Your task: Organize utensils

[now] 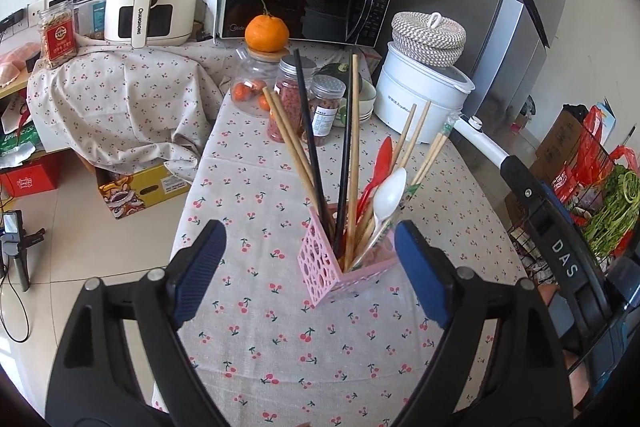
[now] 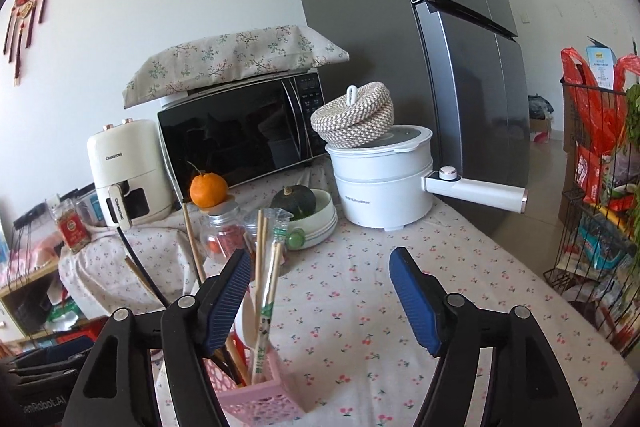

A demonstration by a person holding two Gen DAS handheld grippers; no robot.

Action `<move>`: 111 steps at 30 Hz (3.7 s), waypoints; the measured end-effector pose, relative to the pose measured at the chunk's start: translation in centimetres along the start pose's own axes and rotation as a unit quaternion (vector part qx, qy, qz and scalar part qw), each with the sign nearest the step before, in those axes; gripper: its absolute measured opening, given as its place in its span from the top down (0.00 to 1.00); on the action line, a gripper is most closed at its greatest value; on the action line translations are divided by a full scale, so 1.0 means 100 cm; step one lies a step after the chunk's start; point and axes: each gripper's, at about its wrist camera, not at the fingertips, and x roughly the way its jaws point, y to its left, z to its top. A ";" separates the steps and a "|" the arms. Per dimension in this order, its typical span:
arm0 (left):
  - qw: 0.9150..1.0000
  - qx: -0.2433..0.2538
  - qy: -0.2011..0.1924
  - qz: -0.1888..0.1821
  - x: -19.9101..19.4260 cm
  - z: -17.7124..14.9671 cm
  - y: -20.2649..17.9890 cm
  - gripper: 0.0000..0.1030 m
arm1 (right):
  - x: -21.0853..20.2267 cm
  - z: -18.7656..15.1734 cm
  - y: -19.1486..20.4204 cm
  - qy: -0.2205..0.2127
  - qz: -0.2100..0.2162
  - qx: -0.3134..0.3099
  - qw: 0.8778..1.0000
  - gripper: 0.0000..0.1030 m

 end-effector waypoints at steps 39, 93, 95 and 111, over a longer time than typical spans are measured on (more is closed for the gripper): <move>0.994 0.059 -0.027 0.086 -0.029 -0.020 -0.065 0.03 | -0.042 0.013 -0.053 0.110 -0.050 -0.112 0.986 0.00; 0.995 0.062 -0.018 0.076 -0.026 -0.024 -0.069 0.03 | -0.036 0.002 -0.051 0.135 -0.053 -0.101 0.984 0.00; 0.995 0.062 -0.018 0.076 -0.027 -0.024 -0.068 0.03 | -0.036 0.002 -0.051 0.136 -0.054 -0.101 0.984 0.00; 0.995 0.061 -0.018 0.074 -0.027 -0.024 -0.069 0.03 | -0.035 -0.001 -0.051 0.140 -0.053 -0.100 0.984 0.00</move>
